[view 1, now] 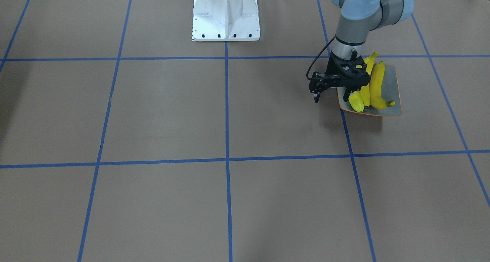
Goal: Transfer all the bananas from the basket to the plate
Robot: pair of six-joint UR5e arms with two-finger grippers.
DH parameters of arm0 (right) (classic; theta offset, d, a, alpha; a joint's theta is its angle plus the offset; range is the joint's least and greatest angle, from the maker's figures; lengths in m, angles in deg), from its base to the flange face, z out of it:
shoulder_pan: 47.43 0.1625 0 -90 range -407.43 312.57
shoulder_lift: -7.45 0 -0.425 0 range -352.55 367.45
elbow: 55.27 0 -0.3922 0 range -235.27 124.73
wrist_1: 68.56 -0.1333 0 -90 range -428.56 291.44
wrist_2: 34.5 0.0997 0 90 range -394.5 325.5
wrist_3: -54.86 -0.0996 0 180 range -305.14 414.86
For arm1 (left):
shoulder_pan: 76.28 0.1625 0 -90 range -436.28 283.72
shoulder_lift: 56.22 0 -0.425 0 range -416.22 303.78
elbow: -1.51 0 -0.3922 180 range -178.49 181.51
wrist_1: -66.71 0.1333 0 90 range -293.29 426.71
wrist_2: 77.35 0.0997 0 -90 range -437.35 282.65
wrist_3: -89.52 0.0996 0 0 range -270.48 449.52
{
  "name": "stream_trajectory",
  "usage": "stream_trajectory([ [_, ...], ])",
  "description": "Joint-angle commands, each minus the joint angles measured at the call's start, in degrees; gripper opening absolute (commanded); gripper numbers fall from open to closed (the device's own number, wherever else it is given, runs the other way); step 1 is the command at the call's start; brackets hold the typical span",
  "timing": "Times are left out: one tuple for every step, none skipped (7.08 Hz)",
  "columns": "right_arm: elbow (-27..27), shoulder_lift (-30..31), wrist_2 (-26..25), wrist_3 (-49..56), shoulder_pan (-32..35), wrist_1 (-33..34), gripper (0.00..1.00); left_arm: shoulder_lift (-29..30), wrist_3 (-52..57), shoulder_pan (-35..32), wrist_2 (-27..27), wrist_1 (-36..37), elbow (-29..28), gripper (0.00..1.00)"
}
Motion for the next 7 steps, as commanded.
stream_trajectory([
  [-1.8, -3.0, 7.6, -2.6, -3.6, 3.0, 0.00, 3.6, -0.3, 0.0, -0.3, -0.4, 0.4, 1.00],
  [-4.7, -3.0, 9.3, -7.7, -6.3, 3.0, 0.00, 6.3, -2.9, 0.0, -0.3, -0.4, 0.2, 1.00],
  [-8.4, -3.1, 10.0, -15.9, -9.4, 2.5, 0.00, 9.1, -5.9, 0.0, -0.5, -0.4, 0.1, 1.00],
  [-10.0, -6.2, 11.4, -22.5, -12.2, 2.4, 0.00, 11.3, -9.0, 0.2, -2.0, -0.3, 0.1, 1.00],
  [-11.8, -8.7, 11.6, -29.7, -16.1, 2.4, 0.00, 13.9, -10.9, 0.3, -3.5, -0.1, 0.0, 1.00],
  [-12.6, -11.7, 11.6, -36.1, -19.3, 2.3, 0.00, 15.9, -12.3, 0.3, -5.8, -0.2, 0.1, 1.00],
  [-13.9, -13.9, 11.8, -41.5, -22.2, 2.2, 0.00, 17.8, -13.8, 0.3, -8.3, -0.3, 0.1, 1.00],
])
